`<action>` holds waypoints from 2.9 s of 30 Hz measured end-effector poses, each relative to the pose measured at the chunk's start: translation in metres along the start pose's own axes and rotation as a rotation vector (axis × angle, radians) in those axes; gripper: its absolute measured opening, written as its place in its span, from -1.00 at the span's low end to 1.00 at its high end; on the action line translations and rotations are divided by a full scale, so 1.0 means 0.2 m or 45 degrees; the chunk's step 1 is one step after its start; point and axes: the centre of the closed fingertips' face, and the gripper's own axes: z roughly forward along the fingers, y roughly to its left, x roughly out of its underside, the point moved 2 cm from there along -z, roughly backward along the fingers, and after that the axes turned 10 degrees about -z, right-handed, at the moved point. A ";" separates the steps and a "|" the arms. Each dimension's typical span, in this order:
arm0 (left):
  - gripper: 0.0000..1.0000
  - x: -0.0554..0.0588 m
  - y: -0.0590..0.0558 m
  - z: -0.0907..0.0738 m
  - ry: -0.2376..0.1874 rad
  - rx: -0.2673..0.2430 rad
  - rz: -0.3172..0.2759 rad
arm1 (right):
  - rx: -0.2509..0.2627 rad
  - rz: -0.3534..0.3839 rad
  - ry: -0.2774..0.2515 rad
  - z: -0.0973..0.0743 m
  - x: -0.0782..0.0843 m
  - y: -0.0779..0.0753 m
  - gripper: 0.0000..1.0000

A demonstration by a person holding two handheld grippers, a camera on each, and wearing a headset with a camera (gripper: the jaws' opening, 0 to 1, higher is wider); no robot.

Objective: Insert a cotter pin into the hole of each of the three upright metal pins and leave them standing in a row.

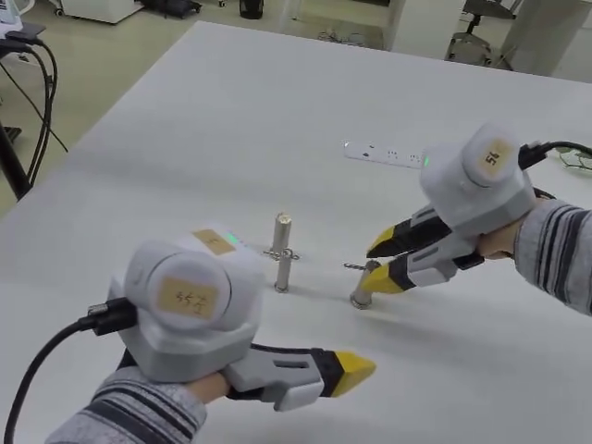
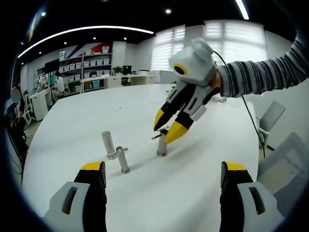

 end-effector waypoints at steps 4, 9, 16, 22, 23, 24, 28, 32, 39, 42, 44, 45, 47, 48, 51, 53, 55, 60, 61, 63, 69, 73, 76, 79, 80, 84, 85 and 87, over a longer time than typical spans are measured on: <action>0.97 -0.01 0.00 0.00 -0.012 -0.005 -0.001 | 0.032 0.099 -0.120 0.01 -0.08 -0.02 -0.49; 0.97 -0.02 0.01 -0.01 -0.021 -0.005 -0.012 | 0.078 0.209 -0.201 0.04 -0.14 -0.06 -0.44; 0.97 -0.02 0.01 -0.01 -0.030 -0.013 -0.015 | 0.153 0.322 -0.294 0.11 -0.23 -0.13 -0.45; 0.97 -0.02 0.01 -0.01 -0.028 -0.008 -0.016 | 0.187 0.399 -0.345 0.19 -0.28 -0.18 -0.48; 0.97 -0.02 0.01 -0.01 -0.029 -0.009 -0.017 | 0.186 0.404 -0.345 0.20 -0.28 -0.19 -0.48; 0.97 -0.03 0.02 -0.01 -0.033 -0.011 -0.019 | 0.189 0.407 -0.347 0.21 -0.29 -0.19 -0.48; 0.97 -0.02 0.02 -0.01 -0.030 -0.015 -0.024 | 0.186 0.386 -0.351 0.26 -0.32 -0.19 -0.50; 0.97 -0.02 0.02 -0.01 -0.034 -0.018 -0.018 | 0.183 0.368 -0.344 0.30 -0.34 -0.20 -0.53; 0.97 -0.03 0.03 -0.01 -0.037 -0.024 -0.025 | 0.185 0.371 -0.323 0.37 -0.35 -0.20 -0.61; 0.96 -0.03 0.03 -0.01 -0.037 -0.025 -0.028 | 0.193 0.381 -0.317 0.39 -0.34 -0.22 -0.65; 0.95 -0.03 0.04 -0.01 -0.039 -0.039 -0.029 | 0.202 0.382 -0.302 0.40 -0.34 -0.23 -0.69; 0.95 -0.03 0.04 -0.02 -0.039 -0.043 -0.029 | 0.207 0.368 -0.291 0.41 -0.34 -0.23 -0.74; 0.95 -0.03 0.05 -0.02 -0.045 -0.050 -0.031 | 0.216 0.358 -0.283 0.41 -0.34 -0.23 -0.76; 0.95 -0.03 0.05 -0.02 -0.048 -0.051 -0.032 | 0.219 0.351 -0.278 0.42 -0.34 -0.23 -0.77; 0.94 -0.03 0.05 -0.02 -0.050 -0.051 -0.037 | 0.224 0.343 -0.272 0.41 -0.33 -0.24 -0.80; 0.94 -0.04 0.05 -0.02 -0.051 -0.056 -0.037 | 0.226 0.327 -0.264 0.41 -0.33 -0.25 -0.81; 0.93 -0.04 0.05 -0.03 -0.054 -0.059 -0.032 | 0.245 0.295 -0.243 0.41 -0.33 -0.25 -0.82; 0.93 -0.04 0.06 -0.03 -0.054 -0.060 -0.036 | 0.235 0.231 -0.201 0.41 -0.33 -0.25 -0.83; 0.93 -0.04 0.06 -0.03 -0.053 -0.059 -0.036 | 0.233 0.228 -0.198 0.41 -0.33 -0.25 -0.83; 0.93 -0.04 0.05 -0.03 -0.051 -0.059 -0.031 | 0.232 0.227 -0.194 0.40 -0.32 -0.26 -0.84; 0.93 -0.04 0.05 -0.02 -0.051 -0.056 -0.032 | 0.246 0.223 -0.178 0.33 -0.27 -0.27 -0.84; 0.93 -0.04 0.04 -0.02 -0.063 -0.035 -0.040 | 0.262 0.227 -0.153 0.29 -0.22 -0.27 -0.84; 0.95 -0.05 0.03 -0.02 -0.070 -0.019 -0.045 | 0.276 0.242 -0.139 0.25 -0.17 -0.27 -0.84; 0.95 -0.05 0.02 -0.02 -0.068 -0.017 -0.034 | 0.290 0.257 -0.126 0.21 -0.10 -0.29 -0.84; 0.95 -0.05 0.02 -0.01 -0.068 -0.016 -0.036 | 0.294 0.262 -0.122 0.20 -0.09 -0.30 -0.84; 0.96 -0.04 0.02 -0.01 -0.065 -0.012 -0.031 | 0.321 0.297 -0.106 0.15 -0.02 -0.31 -0.84; 0.96 -0.04 0.02 -0.01 -0.065 -0.011 -0.031 | 0.325 0.300 -0.103 0.14 -0.01 -0.31 -0.84; 0.96 -0.04 0.01 -0.01 -0.064 -0.010 -0.031 | 0.333 0.303 -0.097 0.11 0.02 -0.30 -0.84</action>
